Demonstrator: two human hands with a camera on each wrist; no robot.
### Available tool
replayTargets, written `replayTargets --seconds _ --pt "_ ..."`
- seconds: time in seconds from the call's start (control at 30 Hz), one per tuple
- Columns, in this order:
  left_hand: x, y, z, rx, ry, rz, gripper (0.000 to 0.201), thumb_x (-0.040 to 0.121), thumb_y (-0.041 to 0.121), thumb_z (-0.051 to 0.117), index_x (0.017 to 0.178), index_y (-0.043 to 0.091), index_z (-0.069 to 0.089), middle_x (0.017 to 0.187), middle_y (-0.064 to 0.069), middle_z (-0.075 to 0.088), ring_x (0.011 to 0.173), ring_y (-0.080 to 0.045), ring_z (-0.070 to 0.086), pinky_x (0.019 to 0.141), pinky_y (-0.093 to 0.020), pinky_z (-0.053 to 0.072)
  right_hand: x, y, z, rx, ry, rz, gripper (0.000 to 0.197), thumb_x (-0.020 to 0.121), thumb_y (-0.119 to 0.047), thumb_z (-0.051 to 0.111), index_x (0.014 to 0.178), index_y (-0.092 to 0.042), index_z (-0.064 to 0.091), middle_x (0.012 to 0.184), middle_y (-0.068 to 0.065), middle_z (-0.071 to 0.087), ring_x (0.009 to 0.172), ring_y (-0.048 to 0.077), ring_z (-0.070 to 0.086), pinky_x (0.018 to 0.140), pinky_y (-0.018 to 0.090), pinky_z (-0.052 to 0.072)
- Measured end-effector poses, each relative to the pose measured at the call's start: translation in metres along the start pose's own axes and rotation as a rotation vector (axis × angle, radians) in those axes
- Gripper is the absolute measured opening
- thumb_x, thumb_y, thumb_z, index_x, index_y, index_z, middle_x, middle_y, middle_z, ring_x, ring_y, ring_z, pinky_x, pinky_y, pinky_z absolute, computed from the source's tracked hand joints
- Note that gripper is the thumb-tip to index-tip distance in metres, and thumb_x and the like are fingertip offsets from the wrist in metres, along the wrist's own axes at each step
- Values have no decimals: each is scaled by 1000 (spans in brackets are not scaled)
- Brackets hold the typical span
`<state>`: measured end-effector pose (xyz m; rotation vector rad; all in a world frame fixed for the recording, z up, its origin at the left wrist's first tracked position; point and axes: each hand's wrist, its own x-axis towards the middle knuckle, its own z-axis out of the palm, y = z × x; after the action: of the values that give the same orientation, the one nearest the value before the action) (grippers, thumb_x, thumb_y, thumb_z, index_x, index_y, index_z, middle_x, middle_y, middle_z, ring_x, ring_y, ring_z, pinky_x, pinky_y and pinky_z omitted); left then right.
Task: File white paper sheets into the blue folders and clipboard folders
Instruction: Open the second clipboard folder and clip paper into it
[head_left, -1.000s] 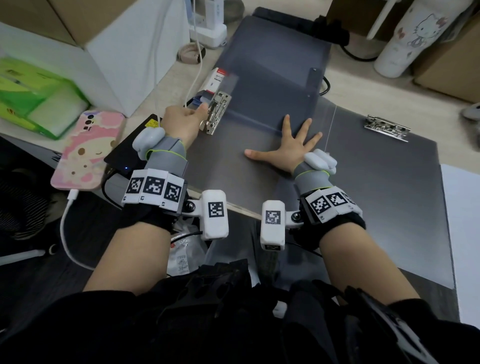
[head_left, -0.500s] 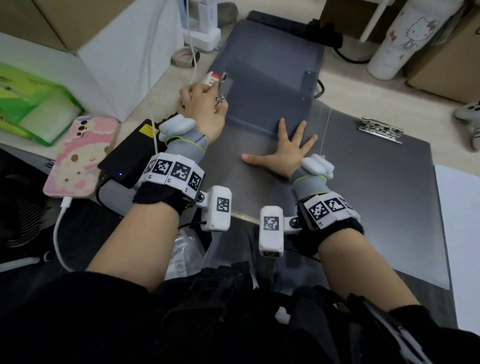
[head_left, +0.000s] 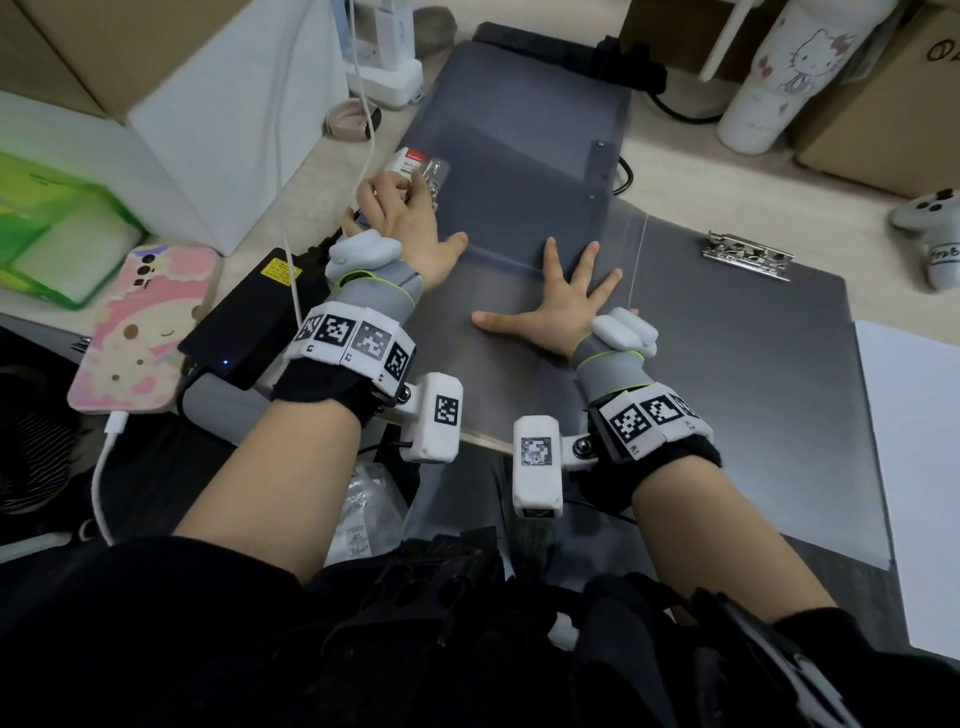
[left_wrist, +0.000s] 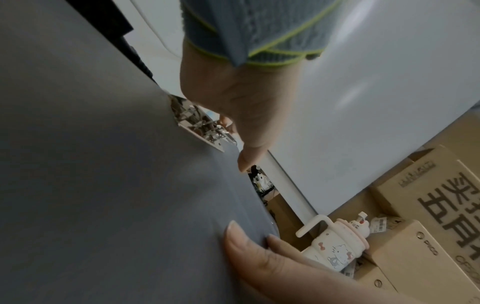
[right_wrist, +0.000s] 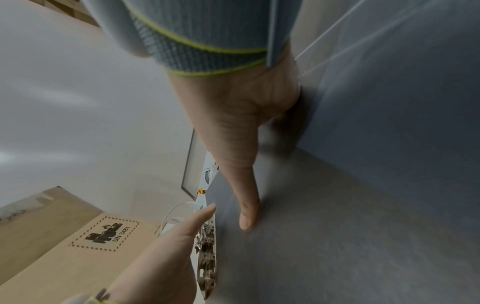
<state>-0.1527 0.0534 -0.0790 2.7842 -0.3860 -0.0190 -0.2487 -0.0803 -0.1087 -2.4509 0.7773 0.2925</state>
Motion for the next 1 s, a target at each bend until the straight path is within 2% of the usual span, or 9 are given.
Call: replayTargets --seconds 0.1,0.17,0.27,0.37,0.53,0.7,0.8,0.9,1.0 --pt "-9 19 -3 43 10 73 78 85 46 54 146 12 17 152 -10 15 144 -32 7 111 -52 15 -7 2 -11 39 -53 -10 124 55 -76 68 149 -39 -6 156 -2 -27 141 38 -28 116 60 1" --pt "-12 36 -2 46 -27 189 73 86 44 53 145 13 22 153 -8 17 145 -30 4 112 -51 15 -13 4 -24 81 -64 -34 109 68 -64 69 151 -34 5 159 -2 -18 144 35 -21 119 53 -2" --pt "-12 64 6 -58 -178 344 57 90 38 52 140 15 38 151 -4 30 147 -24 6 113 -44 21 -9 19 -44 187 22 -135 77 79 -46 69 144 -20 37 155 7 27 146 27 18 117 38 17" --pt "-12 95 18 -148 -292 436 47 93 31 50 136 12 46 147 -8 42 145 -25 20 114 -35 25 -7 42 -64 289 155 -98 58 80 -34 71 131 -13 53 135 7 55 126 21 51 101 27 39" --pt "-18 142 30 -232 -319 471 36 92 32 50 123 16 60 131 -9 59 125 -30 50 103 -35 42 -5 89 -94 291 331 15 35 79 -25 71 111 -10 67 109 7 70 107 20 64 87 21 43" --pt "-18 180 51 -366 -370 454 30 90 23 54 116 12 64 121 -8 66 114 -24 59 97 -27 43 2 136 -113 155 463 178 44 79 -32 69 119 -14 61 127 11 58 120 30 53 98 31 41" --pt "-11 199 67 -374 -345 417 23 89 20 55 106 9 66 112 -12 68 106 -26 61 95 -29 44 11 157 -115 -1 391 238 75 75 -47 70 138 -16 43 148 15 33 137 34 31 112 40 31" --pt "-3 212 77 -372 -301 388 4 88 18 55 84 18 55 100 -16 68 96 -27 62 89 -31 47 14 165 -114 -69 296 275 101 71 -63 66 149 -17 21 159 12 7 147 33 5 119 47 13" --pt "7 229 87 -420 -276 363 14 89 16 53 93 12 66 107 -16 69 104 -29 62 86 -29 45 19 175 -115 -101 214 306 114 70 -74 58 152 -17 5 160 8 -6 148 29 -6 119 48 1"
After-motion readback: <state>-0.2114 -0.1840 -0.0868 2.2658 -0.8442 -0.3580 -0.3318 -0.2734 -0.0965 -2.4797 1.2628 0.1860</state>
